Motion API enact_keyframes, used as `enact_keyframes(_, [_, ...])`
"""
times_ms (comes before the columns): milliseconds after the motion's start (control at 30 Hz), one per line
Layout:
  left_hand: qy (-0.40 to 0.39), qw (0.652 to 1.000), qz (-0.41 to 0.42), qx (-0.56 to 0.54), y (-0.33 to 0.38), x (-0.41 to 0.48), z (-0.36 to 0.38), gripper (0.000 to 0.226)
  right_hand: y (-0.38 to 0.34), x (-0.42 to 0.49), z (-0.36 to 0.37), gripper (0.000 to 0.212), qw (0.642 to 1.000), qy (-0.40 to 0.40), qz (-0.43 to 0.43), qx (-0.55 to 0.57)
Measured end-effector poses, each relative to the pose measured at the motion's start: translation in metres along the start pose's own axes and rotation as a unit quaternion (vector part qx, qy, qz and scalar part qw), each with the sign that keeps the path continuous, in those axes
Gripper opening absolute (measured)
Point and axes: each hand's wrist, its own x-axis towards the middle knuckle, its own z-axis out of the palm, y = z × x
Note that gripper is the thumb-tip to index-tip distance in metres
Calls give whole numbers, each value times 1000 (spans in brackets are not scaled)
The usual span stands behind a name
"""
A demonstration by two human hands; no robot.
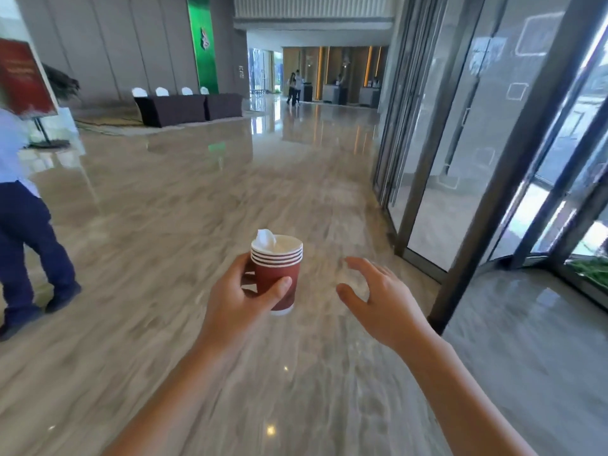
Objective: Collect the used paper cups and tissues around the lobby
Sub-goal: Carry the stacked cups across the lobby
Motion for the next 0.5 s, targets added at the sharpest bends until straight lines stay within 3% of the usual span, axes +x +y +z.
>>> enact_keyframes(167, [-37,999,-9,-8,-69,174,63,57,66,160,44,55,999,-6,46,-13])
enact_keyframes(333, [-90,996,-3,-14,-93,339,143,45,131,303,40,55,996,29,85,-21])
enact_keyframes(500, [-115,993,8,-18,-134,486,226,51,216,447,59,56,993,51,110,-11])
